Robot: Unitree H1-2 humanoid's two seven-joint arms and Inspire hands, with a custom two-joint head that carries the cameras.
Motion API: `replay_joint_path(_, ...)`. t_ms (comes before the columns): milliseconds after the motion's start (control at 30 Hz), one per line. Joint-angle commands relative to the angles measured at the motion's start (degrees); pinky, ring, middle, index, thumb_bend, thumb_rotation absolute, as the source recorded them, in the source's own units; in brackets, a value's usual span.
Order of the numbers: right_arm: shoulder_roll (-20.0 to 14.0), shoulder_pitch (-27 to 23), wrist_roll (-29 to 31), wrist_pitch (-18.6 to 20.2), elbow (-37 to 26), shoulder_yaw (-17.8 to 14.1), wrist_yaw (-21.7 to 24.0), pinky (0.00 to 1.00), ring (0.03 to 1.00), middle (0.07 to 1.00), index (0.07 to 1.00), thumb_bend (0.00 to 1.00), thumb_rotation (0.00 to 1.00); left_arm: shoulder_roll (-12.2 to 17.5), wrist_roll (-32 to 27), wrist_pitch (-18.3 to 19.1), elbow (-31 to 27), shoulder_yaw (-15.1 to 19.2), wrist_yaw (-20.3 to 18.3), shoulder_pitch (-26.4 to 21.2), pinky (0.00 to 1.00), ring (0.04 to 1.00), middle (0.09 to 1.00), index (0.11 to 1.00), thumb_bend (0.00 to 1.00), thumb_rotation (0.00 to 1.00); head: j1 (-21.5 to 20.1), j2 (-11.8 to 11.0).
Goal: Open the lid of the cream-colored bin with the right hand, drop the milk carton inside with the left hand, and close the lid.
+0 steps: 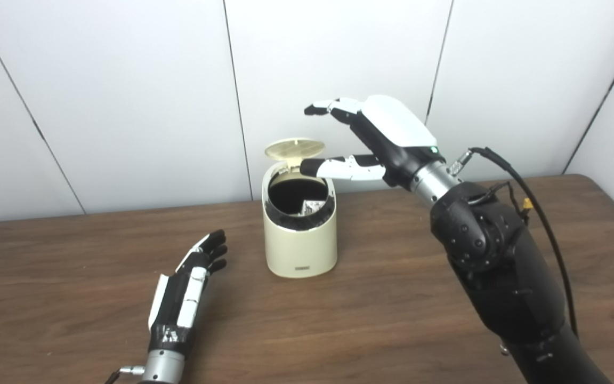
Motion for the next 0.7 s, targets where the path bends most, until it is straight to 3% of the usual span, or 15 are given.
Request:
replay_joint_path(0, 0.3, -1.5, 0.2, -0.8, -1.2, -0.2, -0.8, 0.85, 0.904, 0.876, 0.842, 0.81, 1.0, -0.2, 0.2, -1.8, -1.5, 0.1, 0.3, -1.2, 0.86, 0.873, 0.889, 0.891, 0.59, 0.93, 0.0, 0.0)
replay_joint_path(233, 0.3, -1.4, 0.3, -2.0, -0.6, 0.6, -1.1, 0.95, 0.933, 0.862, 0.841, 0.79, 1.0, -0.5, 0.8, -1.9, -1.6, 0.1, 0.6, -1.1, 0.85, 0.873, 0.886, 0.888, 0.57, 0.94, 0.3, 0.0)
replay_joint_path(667, 0.3, -2.7, -0.1, -0.7, 1.1, 1.5, 0.2, 0.94, 0.941, 0.866, 0.849, 0.74, 1.0, -1.0, 1.5, -2.0, -1.5, -0.1, 1.6, -1.0, 0.84, 0.869, 0.878, 0.879, 0.58, 0.92, 0.7, -0.4)
